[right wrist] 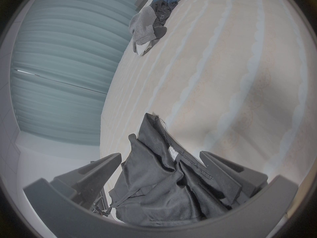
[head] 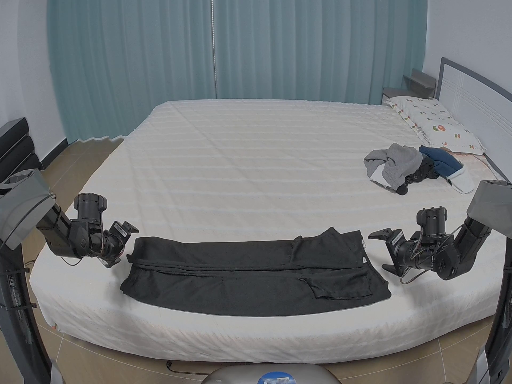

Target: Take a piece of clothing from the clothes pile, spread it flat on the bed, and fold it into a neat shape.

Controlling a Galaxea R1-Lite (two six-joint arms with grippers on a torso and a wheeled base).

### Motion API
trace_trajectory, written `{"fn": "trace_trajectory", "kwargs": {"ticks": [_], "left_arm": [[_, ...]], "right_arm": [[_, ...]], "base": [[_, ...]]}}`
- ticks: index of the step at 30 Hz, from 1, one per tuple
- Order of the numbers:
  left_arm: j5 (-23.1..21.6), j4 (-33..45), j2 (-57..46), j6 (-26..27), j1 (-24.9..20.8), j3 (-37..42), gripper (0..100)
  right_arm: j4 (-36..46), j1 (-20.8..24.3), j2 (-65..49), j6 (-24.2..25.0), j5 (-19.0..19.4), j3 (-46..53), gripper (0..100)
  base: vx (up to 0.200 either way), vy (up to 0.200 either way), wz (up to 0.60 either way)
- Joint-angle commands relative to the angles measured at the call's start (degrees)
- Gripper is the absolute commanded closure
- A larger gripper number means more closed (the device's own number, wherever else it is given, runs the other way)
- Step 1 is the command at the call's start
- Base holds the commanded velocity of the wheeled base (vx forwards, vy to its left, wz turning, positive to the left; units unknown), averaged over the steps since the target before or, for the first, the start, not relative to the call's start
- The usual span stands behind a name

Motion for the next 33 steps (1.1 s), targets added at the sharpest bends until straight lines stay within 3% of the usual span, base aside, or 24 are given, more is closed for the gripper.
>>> {"fn": "trace_trajectory", "kwargs": {"ticks": [1, 23, 24, 29, 33], "left_arm": [[-1.2, -0.4, -5.2, -0.1, -1.3, 8.3, 0], [0.0, -0.8, -2.7, 4.1, -2.7, 13.7, 0], [0.0, -0.8, -2.7, 4.3, -2.7, 13.7, 100], [0.2, -0.1, -3.0, 6.4, -2.3, 14.1, 100], [4.8, -0.1, -3.1, 10.1, -2.2, 15.5, 100]], "right_arm": [[-1.4, -0.2, -2.5, 0.2, 1.3, 2.3, 0], [-2.8, 0.0, -2.3, 0.0, 1.4, 3.4, 0], [-2.8, 0.0, -2.3, 0.0, 1.4, 3.4, 0], [-2.8, 0.0, -2.4, 0.0, 1.4, 3.6, 0], [-2.8, 0.0, -2.5, 0.0, 1.4, 3.5, 0]], "base": [[0.000, 0.000, 0.00], [0.000, 0.000, 0.00], [0.000, 0.000, 0.00], [0.000, 0.000, 0.00], [0.000, 0.000, 0.00]]}}
